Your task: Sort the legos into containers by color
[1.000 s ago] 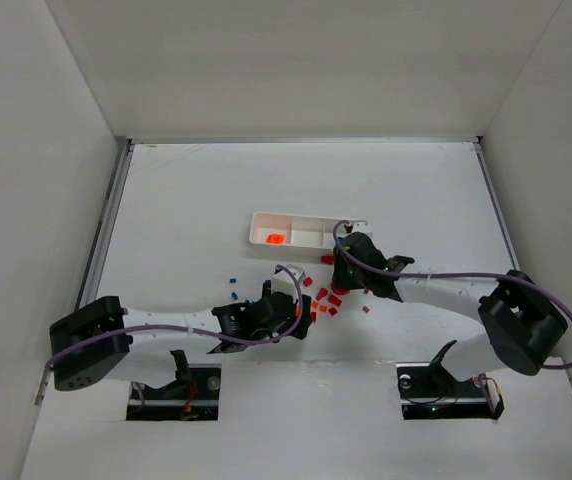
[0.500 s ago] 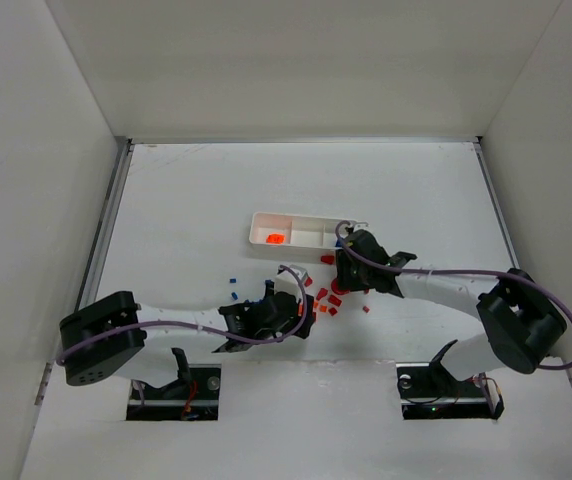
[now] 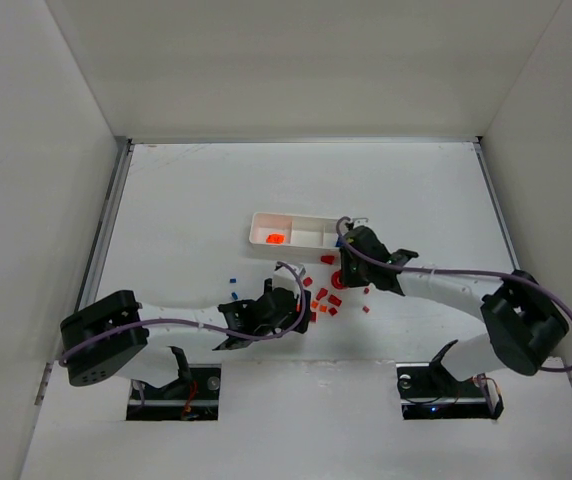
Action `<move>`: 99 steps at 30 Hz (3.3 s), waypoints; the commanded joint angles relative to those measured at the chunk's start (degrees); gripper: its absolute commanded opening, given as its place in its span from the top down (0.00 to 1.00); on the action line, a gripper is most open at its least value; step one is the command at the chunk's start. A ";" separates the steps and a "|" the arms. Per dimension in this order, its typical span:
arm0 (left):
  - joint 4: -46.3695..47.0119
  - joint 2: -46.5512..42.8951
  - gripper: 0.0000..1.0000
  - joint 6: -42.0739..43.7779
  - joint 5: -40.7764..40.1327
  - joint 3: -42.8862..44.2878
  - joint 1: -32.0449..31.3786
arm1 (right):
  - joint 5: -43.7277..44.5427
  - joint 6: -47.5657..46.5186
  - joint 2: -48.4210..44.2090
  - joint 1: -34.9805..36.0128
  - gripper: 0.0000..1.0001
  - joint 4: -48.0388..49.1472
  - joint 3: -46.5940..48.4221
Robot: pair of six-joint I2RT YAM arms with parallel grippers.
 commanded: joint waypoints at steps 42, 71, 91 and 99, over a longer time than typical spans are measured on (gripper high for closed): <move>-0.90 -0.20 0.76 1.30 -2.24 1.00 1.90 | 7.93 3.55 3.01 0.68 0.52 21.11 10.18; -0.11 4.36 0.81 -2.03 4.09 19.28 29.93 | 12.68 10.76 -13.52 10.18 0.66 22.17 -9.08; -0.20 7.37 0.50 -4.14 3.03 19.64 31.70 | 12.32 8.30 5.54 15.10 0.43 20.06 1.46; -1.42 -4.13 0.53 -4.05 2.07 9.99 29.68 | 13.20 8.21 11.87 15.10 0.50 16.20 6.47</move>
